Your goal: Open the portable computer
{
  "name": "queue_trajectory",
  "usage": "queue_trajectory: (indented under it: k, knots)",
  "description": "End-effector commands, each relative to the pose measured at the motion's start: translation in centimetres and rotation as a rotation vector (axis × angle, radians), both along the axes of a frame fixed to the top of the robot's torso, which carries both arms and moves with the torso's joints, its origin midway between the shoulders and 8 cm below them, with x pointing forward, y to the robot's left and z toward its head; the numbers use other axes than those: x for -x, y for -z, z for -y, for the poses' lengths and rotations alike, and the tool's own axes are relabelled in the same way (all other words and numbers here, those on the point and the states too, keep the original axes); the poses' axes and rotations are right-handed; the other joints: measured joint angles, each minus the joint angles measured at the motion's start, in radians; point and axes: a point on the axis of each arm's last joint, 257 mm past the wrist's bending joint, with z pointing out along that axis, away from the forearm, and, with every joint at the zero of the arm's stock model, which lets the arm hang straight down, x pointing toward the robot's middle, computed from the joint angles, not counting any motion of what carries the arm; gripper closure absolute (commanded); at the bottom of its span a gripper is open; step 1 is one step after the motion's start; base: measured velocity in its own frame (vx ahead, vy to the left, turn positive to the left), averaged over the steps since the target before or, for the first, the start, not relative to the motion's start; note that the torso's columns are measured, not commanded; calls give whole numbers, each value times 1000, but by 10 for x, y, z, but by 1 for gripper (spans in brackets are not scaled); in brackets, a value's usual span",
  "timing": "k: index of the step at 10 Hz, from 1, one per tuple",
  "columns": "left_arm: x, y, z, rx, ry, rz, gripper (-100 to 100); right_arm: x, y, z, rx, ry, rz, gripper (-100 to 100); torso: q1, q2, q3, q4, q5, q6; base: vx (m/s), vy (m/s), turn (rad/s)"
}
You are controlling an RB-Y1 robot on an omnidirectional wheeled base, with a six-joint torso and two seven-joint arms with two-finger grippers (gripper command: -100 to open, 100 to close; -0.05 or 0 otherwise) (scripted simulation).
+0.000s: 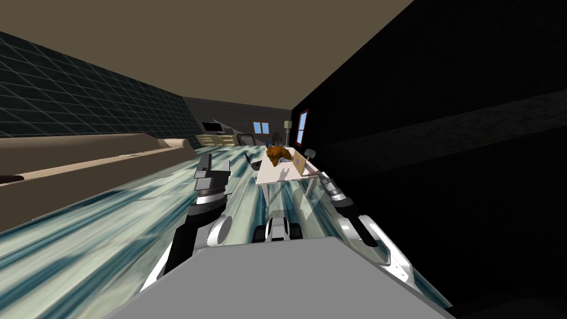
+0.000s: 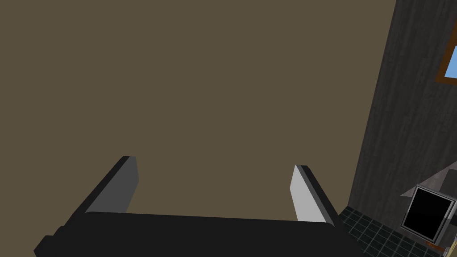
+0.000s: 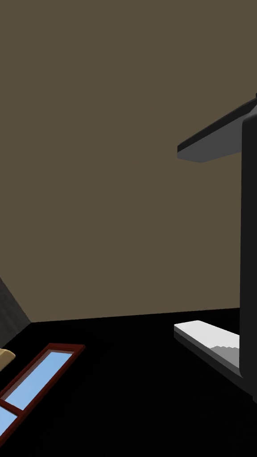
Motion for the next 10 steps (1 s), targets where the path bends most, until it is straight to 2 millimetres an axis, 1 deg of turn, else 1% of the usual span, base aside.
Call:
queue_trajectory:
  k: [1,5,8,10]
  knots:
    - [0,0,0,0,0,0,0,-8,22,13,192,45,-40,-100,1,0,0,0,0,0,95,112,-12]
    - [0,0,0,0,0,0,0,-20,51,43,502,106,-96,-100,0,0,0,0,0,0,103,116,-9]
    - [0,0,0,0,0,0,0,-29,69,73,747,150,-133,-100,0,0,0,0,0,0,101,113,-8]
    - [0,0,0,0,0,0,0,-34,77,96,906,179,-154,-100,1,0,0,0,0,0,106,112,-11]
